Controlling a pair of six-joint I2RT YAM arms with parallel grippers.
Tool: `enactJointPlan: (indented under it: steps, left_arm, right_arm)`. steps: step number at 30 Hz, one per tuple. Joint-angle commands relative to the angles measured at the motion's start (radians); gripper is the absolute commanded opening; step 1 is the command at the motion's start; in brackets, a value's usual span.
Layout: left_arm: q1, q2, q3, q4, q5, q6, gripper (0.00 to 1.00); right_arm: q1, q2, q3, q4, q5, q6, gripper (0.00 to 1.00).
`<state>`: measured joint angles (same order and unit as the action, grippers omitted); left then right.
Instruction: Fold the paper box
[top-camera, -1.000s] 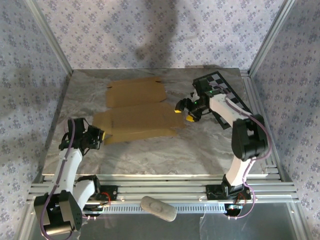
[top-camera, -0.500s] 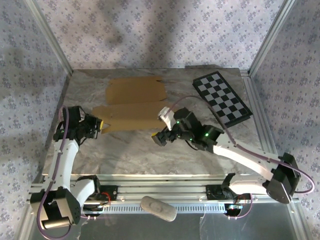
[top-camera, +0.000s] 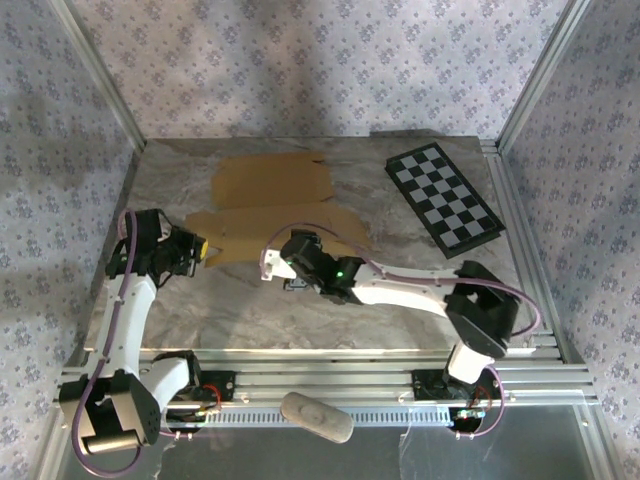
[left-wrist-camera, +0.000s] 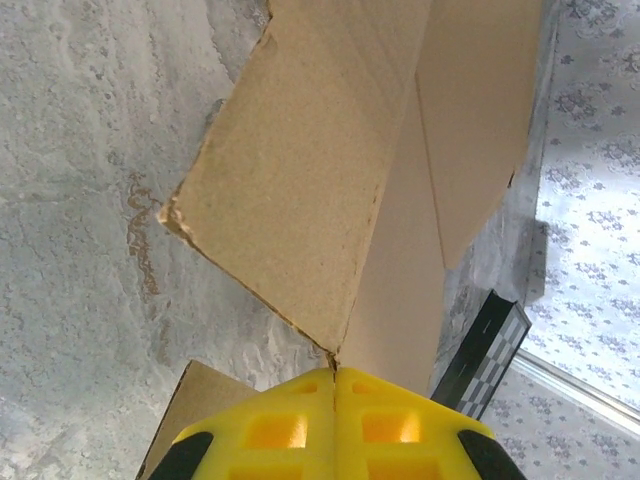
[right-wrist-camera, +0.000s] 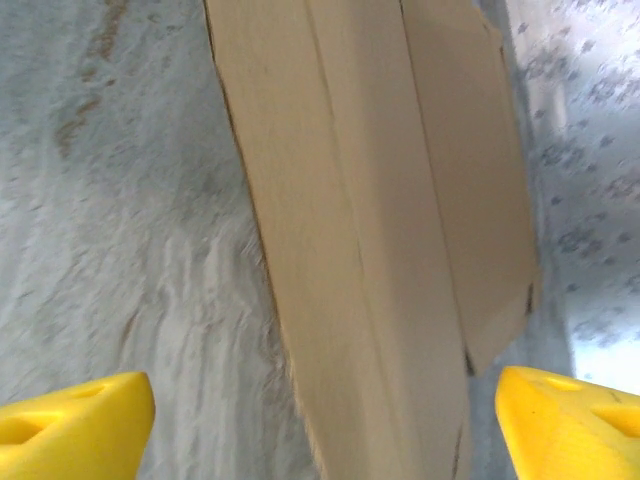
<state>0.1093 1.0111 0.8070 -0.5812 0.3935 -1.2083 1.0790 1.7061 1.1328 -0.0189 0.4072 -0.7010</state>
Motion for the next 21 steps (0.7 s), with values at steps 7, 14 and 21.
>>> enactJointPlan:
  steps: [7, 14, 21]
  left_arm:
    - [-0.006, 0.004, 0.11, -0.079, 0.052, 0.025, 0.0]
    - [-0.047, 0.065, 0.604, -0.356, -0.164, 0.168, 0.65]
    - [-0.051, 0.057, 0.852, -0.335, -0.393, 0.165, 0.66]
  right_arm:
    - [-0.029, 0.125, 0.217, -0.022, 0.111, -0.018, 0.0]
    - [-0.127, -0.009, 0.49, -0.387, 0.01, 0.16, 0.0]
    - [-0.283, -0.172, 0.658, -0.59, -0.405, 0.385, 0.0]
